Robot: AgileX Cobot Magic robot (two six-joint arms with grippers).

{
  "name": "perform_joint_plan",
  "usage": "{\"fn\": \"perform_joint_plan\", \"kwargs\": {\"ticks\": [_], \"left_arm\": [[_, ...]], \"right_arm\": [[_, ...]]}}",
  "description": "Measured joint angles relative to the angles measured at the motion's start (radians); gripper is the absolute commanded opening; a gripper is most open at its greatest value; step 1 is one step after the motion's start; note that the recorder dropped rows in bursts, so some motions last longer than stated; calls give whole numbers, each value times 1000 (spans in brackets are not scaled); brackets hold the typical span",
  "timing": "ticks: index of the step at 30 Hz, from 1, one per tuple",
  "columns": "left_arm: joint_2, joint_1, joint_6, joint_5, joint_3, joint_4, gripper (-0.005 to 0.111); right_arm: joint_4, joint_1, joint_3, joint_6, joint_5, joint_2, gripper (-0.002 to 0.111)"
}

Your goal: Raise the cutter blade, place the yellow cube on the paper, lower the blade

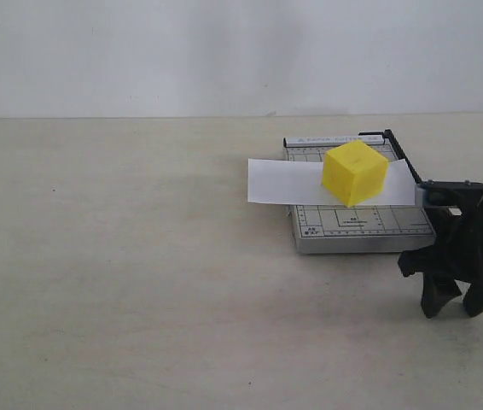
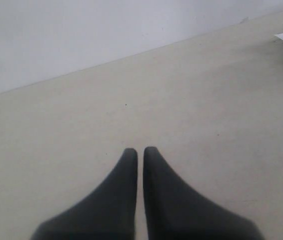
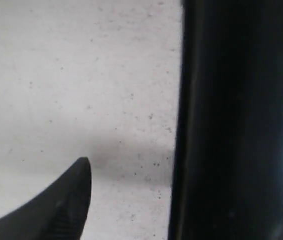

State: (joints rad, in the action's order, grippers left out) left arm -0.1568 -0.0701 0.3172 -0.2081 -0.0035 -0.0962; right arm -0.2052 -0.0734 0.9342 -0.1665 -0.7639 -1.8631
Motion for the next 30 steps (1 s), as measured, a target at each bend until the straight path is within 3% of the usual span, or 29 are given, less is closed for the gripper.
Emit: {"fn": "perform_joint_plan", "kwargs": {"ticks": [9, 19, 21, 23, 25, 26, 30], "left_arm": [[0, 0, 0, 2, 0, 0, 4], [0, 0, 0, 2, 0, 0, 4], [0, 0, 0, 2, 0, 0, 4], [0, 0, 0, 2, 0, 0, 4], [0, 0, 0, 2, 0, 0, 4], [0, 0, 0, 2, 0, 0, 4], [0, 0, 0, 2, 0, 0, 4]], "right_arm": [[62, -7, -15, 64, -150, 35, 55], [123, -7, -16, 194, -289, 391, 54], [124, -7, -16, 228, -299, 488, 46], [124, -7, -18, 269, -274, 605, 29], [122, -7, -30, 295, -202, 732, 5], [120, -7, -46, 299, -143, 815, 0], [116, -7, -151, 246, 109, 1181, 0]]}}
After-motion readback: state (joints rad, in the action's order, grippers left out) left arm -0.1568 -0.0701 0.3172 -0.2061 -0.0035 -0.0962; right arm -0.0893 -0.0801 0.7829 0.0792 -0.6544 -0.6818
